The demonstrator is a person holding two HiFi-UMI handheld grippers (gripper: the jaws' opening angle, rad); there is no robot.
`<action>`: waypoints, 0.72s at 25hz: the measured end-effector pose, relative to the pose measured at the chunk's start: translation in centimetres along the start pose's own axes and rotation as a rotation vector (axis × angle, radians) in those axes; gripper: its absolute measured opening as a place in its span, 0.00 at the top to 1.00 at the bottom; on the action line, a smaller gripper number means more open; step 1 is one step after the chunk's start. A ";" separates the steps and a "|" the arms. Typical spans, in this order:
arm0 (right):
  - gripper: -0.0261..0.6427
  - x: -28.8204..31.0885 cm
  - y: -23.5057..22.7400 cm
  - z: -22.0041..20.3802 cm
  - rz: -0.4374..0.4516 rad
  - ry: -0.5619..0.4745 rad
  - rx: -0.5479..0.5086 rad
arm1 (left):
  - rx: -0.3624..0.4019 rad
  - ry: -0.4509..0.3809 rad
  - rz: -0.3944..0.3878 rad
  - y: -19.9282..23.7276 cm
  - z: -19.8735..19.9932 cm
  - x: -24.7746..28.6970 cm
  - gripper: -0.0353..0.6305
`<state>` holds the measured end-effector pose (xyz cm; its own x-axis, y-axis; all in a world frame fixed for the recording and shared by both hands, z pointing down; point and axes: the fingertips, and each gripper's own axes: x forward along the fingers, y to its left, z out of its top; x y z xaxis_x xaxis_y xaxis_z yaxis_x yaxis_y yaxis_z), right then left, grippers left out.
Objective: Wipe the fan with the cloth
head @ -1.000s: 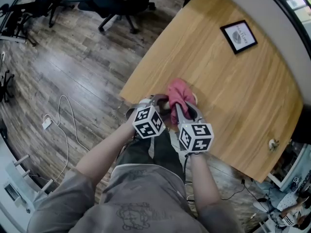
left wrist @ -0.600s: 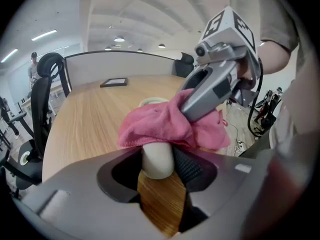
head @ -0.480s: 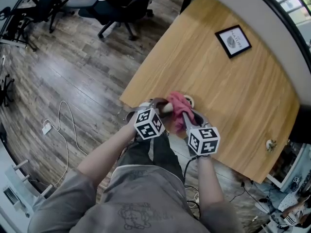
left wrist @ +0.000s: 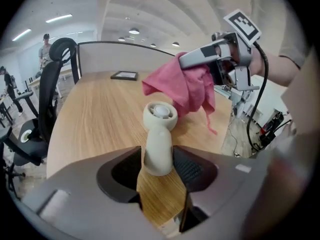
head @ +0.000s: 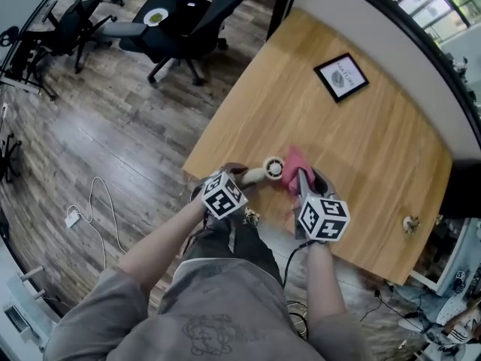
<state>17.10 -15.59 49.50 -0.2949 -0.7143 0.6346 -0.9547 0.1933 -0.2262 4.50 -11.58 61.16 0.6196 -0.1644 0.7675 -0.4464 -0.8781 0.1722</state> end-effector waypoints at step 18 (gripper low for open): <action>0.85 -14.0 5.2 17.6 0.066 -0.425 -0.130 | 0.098 -0.353 0.254 3.8 14.0 -18.8 0.74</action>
<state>16.95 -16.44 26.43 -0.3393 -0.9053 0.2555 -0.9393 0.3113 -0.1443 0.25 -18.09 38.72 0.6882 -0.5091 0.5169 -0.5605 -0.8255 -0.0668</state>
